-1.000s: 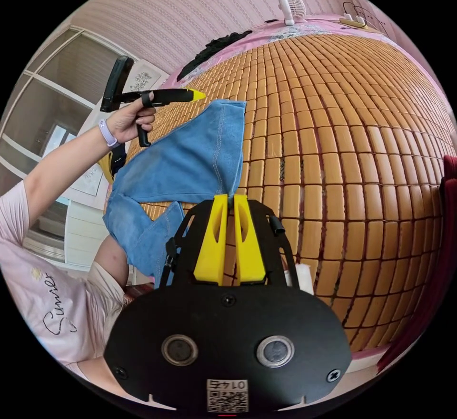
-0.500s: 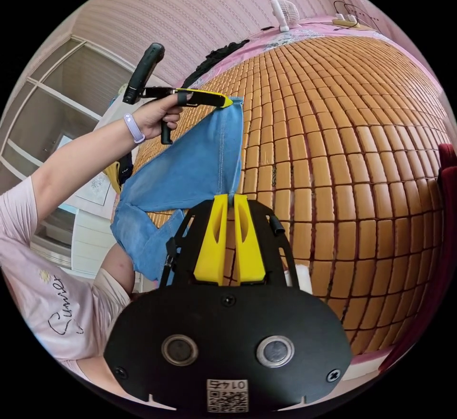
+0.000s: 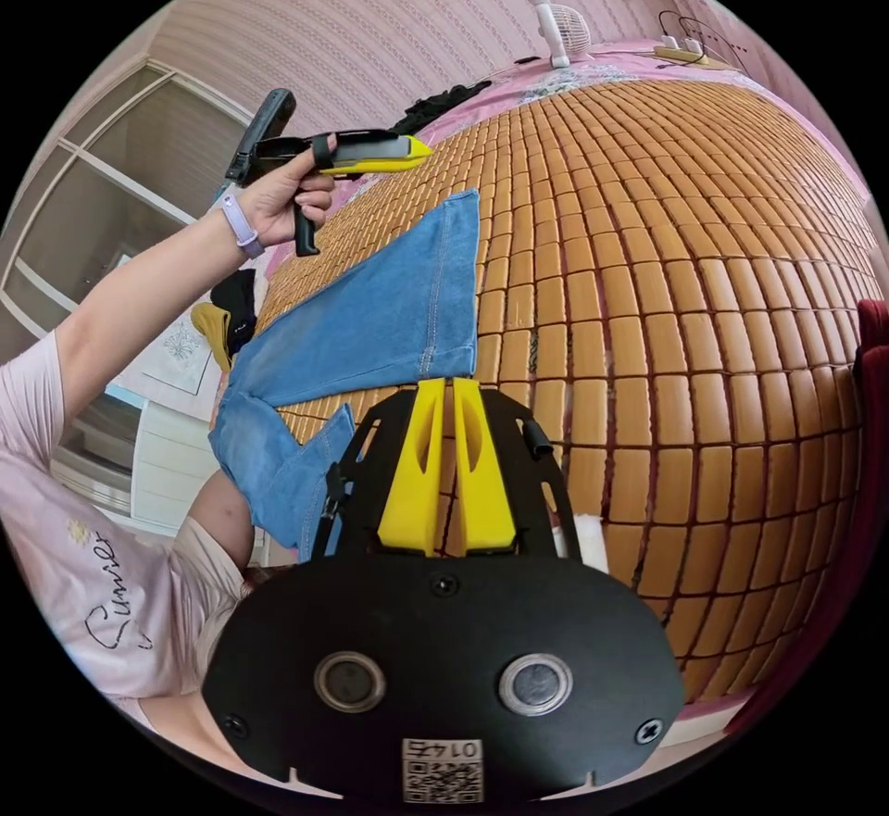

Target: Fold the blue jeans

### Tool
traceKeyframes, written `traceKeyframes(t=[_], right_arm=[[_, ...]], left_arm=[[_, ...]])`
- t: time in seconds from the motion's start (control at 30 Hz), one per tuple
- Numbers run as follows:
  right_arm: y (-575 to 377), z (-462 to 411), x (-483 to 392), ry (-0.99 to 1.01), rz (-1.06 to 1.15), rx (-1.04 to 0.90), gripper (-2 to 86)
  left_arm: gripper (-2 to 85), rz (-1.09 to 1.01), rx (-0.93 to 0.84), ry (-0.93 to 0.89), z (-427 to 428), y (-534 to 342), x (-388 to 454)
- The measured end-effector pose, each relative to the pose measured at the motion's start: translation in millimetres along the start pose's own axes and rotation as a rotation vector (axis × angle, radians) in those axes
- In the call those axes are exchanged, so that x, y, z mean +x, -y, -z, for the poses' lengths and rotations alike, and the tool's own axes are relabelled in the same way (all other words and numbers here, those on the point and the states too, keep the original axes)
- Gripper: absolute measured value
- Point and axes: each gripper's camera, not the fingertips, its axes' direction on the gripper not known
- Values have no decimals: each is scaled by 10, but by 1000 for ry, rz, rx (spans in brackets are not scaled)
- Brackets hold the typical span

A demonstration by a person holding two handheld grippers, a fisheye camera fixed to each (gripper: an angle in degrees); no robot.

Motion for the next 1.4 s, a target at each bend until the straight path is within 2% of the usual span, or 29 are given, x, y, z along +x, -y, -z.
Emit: traceKeyframes(t=[0.1, 0.17, 0.33, 0.43, 0.57, 0.7, 0.8, 0.87, 1.0, 1.1, 1.2, 1.33, 1.4], right_arm=[[-33, 8, -159, 52, 69, 0, 37], [-56, -21, -272, 107, 120, -22, 56], [-114, -192, -728, 159, 280, -81, 152], [-129, -368, -1051, 176, 371, -178, 145], [-201, -556, -1493, 6, 463, -233, 139], [-357, -627, -1777, -136, 518, -244, 74], [-486, -553, -1859, -152, 533, -262, 25], [-548, -407, -1853, -137, 508, -208, 17], [-721, 33, -1896, -20, 415, 61, 8], [-891, 251, -2235, -115, 476, 195, 5], [-962, 529, -2621, -162, 537, 356, 4], [-829, 1067, -2998, -19, 578, 498, 4], [-926, 1308, -3140, -22, 630, 528, 5]], left_arm=[[82, -176, -16, 1, 444, -336, 328], [81, -284, -96, 8, 620, -875, 586], [83, -336, -244, -11, 687, -2263, 963], [82, -302, -310, -44, 727, -3088, 1148], [80, -241, -344, 69, 922, -3869, 1279], [97, -196, -344, 124, 1160, -4204, 1265], [103, -196, -355, 170, 1223, -4399, 1289], [89, -183, -397, 178, 1217, -4544, 1348], [22, -224, -380, 200, 1402, -4674, 1430], [-5, -195, -326, 177, 1737, -4758, 1391], [-9, -186, -239, 148, 2245, -4878, 1388], [-9, -228, -61, 158, 3123, -5070, 1467], [-9, -241, 10, 182, 3438, -5183, 1502]])
